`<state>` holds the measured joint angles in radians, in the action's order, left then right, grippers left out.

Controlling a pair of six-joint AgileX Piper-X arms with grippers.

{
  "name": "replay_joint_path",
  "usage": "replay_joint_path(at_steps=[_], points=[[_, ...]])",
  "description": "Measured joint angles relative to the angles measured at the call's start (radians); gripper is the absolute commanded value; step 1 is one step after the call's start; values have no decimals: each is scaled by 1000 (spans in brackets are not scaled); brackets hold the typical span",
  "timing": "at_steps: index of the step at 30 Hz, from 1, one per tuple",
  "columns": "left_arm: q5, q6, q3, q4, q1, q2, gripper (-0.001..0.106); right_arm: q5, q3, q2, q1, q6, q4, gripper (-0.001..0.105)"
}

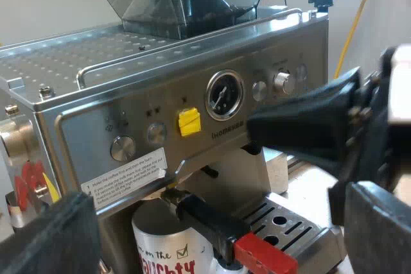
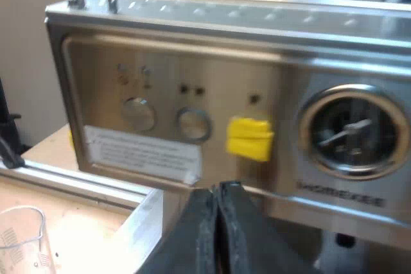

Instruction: Place mug into machine

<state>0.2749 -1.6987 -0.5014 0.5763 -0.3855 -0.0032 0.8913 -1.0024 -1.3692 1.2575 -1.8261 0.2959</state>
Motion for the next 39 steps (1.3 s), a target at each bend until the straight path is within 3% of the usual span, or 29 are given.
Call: replay_joint_path(at_steps=[15, 35, 37, 39], points=[[0, 0, 0, 0, 0, 0, 78, -11, -112, -144, -108, 50, 0, 0], [4, 0, 0, 0, 0, 0, 78, -77, -119, -139, -153, 75, -41, 0], [4, 0, 0, 0, 0, 0, 78, -85, -121, -126, -142, 75, -86, 2], [4, 0, 0, 0, 0, 0, 78, -87, -120, -108, -128, 78, -141, 16]])
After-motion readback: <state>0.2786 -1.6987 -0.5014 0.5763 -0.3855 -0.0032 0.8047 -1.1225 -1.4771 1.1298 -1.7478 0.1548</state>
